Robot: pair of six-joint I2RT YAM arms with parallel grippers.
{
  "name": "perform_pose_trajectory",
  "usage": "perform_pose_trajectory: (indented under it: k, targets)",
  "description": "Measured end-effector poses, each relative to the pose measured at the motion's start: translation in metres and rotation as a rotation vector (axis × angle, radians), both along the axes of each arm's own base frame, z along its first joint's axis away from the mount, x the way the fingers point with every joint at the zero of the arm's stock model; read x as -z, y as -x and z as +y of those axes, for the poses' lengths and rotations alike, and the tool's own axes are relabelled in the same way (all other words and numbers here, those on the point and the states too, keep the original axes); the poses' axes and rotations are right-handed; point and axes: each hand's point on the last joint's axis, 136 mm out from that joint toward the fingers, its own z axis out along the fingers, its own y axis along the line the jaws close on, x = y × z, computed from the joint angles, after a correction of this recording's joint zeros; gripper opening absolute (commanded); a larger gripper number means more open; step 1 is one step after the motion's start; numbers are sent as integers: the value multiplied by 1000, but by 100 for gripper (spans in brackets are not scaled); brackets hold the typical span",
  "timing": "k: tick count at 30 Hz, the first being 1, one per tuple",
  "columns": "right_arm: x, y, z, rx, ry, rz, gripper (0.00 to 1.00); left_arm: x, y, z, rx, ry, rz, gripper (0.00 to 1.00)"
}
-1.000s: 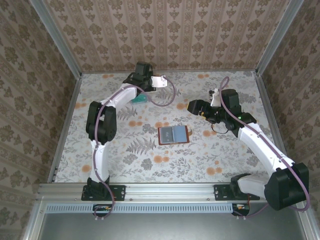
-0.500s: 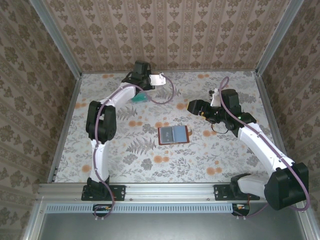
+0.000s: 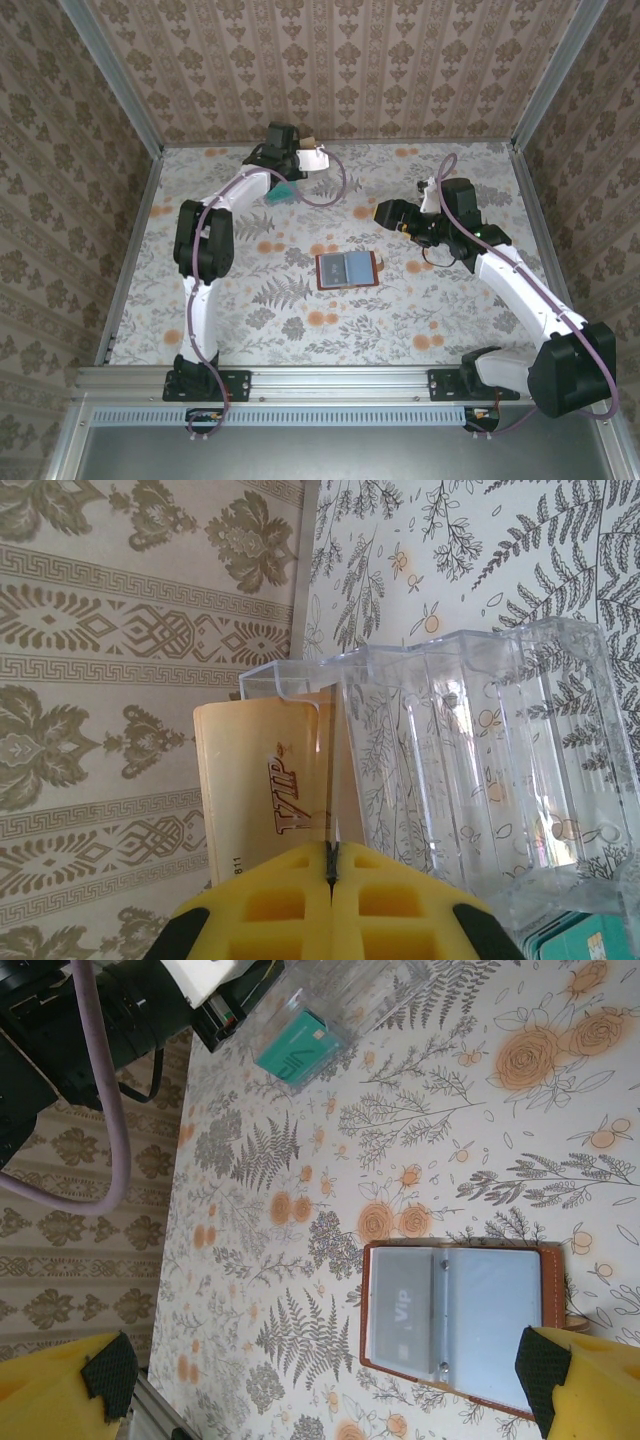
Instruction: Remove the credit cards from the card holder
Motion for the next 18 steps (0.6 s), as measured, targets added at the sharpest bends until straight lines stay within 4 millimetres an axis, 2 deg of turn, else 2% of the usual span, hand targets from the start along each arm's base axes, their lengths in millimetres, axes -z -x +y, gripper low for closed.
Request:
perform_pose_trajectory:
  k: [13,18]
  targets:
    - [-1,0,0,0,-4,-3,100,-6,-2,-1,-50,73,29,0]
    - [0,-2,1,-2,9,-9,99,-22,1,-4,-90,155,66,0]
